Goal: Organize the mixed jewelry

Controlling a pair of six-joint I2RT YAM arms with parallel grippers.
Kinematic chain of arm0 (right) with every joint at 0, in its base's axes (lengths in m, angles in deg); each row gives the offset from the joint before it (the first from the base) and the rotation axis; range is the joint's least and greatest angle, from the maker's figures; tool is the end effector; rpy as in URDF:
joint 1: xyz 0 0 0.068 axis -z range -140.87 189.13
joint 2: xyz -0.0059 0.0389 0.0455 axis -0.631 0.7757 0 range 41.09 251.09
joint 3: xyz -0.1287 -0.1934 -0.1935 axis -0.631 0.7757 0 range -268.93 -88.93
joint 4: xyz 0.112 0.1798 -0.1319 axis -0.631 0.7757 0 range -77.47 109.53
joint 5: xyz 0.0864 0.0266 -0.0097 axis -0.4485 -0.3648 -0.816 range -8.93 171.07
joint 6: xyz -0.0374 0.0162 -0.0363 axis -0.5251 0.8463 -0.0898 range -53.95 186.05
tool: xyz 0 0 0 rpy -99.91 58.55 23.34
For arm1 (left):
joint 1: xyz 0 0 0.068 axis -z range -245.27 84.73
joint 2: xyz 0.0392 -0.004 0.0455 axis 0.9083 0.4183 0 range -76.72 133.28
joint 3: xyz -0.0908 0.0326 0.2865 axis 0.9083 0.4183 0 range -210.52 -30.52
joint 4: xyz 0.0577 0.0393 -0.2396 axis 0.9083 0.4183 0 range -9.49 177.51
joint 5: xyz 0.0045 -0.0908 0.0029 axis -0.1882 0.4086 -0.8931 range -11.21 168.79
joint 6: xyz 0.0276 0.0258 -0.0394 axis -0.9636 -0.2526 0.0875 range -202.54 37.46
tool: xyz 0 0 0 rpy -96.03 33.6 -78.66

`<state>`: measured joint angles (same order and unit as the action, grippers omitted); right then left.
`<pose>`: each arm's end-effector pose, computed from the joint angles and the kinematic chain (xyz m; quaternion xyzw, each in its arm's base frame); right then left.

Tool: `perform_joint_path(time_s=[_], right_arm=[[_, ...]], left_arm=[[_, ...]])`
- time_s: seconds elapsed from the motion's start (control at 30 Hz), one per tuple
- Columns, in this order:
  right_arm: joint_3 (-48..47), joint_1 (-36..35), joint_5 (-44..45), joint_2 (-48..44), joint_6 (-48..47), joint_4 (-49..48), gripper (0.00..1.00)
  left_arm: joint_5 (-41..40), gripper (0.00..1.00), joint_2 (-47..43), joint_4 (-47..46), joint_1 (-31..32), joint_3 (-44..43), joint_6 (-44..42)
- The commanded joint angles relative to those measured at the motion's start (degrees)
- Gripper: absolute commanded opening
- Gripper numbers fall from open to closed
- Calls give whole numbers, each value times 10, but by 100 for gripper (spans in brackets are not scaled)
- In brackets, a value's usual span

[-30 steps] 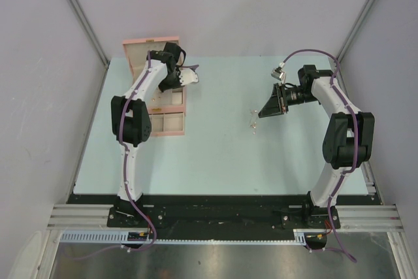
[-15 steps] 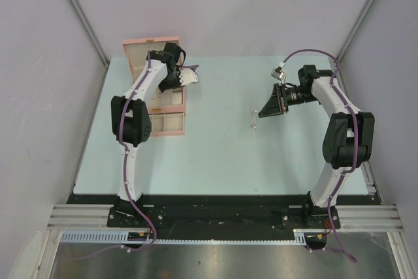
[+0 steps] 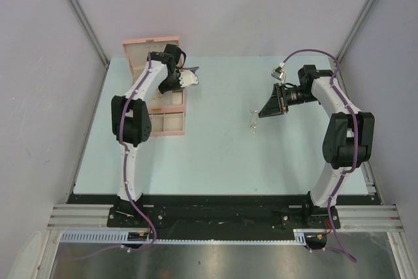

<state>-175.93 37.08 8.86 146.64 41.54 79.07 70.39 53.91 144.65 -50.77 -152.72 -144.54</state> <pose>0.3440 0.0472 0.2953 -0.2100 0.7798 0.5707 0.1486 0.4692 -0.1158 0.2570 0.6016 0.7811 0.1271 0.1091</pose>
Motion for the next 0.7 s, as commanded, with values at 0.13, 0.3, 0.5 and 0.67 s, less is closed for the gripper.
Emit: perform_joint_path(time_s=[0.13,0.3,0.5,0.67], right_arm=[[-2,-2,1,5,-9,-3,23],[-2,-2,2,5,-9,-3,23],[-3,-2,1,6,-9,-3,23],[-2,-2,1,4,-10,-1,23]], left_arm=[[12,0,-8,-1,-1,1,-7],[9,0,-14,-14,-2,-1,-4],[9,0,-18,-16,-2,-6,-5],[8,0,-14,-9,-2,-7,-6]])
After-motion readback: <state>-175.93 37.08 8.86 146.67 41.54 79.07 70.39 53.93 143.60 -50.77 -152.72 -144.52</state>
